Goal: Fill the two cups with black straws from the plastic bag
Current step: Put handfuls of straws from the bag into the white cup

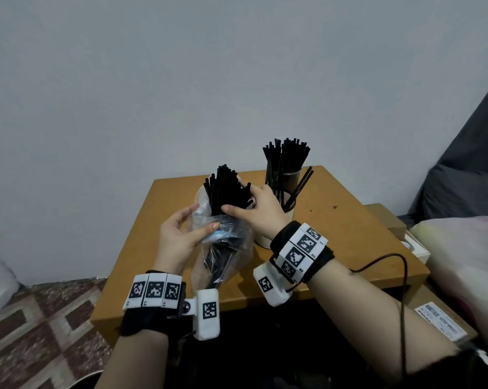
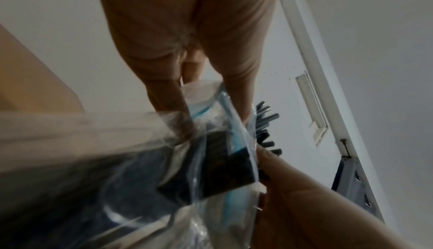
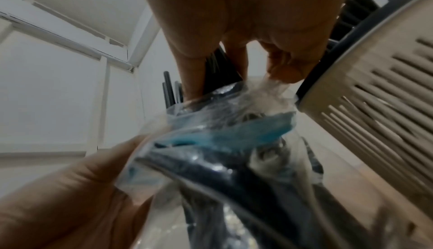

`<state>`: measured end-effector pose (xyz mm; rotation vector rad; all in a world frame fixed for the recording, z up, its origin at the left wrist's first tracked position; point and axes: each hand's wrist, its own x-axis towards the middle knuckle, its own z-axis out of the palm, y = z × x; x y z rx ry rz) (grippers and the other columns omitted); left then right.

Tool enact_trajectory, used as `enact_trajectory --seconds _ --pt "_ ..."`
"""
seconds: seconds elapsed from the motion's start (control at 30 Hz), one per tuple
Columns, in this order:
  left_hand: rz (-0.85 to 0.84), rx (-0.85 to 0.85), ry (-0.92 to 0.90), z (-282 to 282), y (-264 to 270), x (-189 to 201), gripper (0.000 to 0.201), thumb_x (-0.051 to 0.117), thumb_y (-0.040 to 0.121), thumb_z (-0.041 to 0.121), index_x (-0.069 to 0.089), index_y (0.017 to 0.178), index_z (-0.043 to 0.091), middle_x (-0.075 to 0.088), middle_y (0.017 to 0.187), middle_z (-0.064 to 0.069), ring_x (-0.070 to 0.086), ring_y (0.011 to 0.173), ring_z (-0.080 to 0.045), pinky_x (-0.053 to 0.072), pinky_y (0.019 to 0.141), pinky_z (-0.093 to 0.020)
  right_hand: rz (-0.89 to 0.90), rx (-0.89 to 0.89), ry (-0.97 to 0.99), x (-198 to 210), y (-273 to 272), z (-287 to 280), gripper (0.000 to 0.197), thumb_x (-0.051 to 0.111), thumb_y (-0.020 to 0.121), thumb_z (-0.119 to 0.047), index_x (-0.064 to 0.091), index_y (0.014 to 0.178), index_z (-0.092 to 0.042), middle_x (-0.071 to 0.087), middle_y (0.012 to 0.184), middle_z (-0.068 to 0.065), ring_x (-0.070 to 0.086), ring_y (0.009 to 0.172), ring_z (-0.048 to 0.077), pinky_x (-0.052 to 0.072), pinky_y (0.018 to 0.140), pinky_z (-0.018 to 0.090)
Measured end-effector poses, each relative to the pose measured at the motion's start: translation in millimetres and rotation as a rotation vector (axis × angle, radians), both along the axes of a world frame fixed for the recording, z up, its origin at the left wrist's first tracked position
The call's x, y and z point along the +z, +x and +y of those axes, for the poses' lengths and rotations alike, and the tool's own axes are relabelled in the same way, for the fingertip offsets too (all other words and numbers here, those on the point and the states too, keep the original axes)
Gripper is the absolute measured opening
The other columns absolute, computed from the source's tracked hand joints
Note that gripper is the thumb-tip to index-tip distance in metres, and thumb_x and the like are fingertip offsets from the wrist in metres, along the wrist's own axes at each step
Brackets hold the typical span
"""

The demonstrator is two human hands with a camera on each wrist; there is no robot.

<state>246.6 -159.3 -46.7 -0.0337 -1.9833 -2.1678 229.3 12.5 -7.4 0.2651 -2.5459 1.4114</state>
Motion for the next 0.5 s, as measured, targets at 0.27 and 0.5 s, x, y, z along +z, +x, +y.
enact_trajectory --seconds 0.27,0.5 --pt "-0.008 0.022 -0.026 -1.1 1.0 1.4 0.078 0.084 0.051 0.022 0.059 0.124 0.015 0.056 0.114 0.011 0.054 0.119 -0.02 0.05 0.098 -0.048 0.035 -0.052 0.04 2.1 -5.4 -1.9 0.014 0.069 0.084 -0.026 0.064 0.096 -0.02 0.034 0.082 -0.008 0.043 0.086 0.011 0.032 0.07 0.009" --pt "-0.024 0.018 0.034 -2.5 0.3 3.0 0.075 0.082 0.053 0.017 0.058 0.125 0.011 0.057 0.123 -0.002 0.063 0.107 -0.023 0.056 0.089 -0.043 0.262 -0.085 -0.07 8.2 -2.0 5.7 0.025 0.07 0.084 -0.027 0.051 0.067 -0.028 0.046 0.079 -0.01 0.048 0.073 0.002 0.039 0.065 0.009"
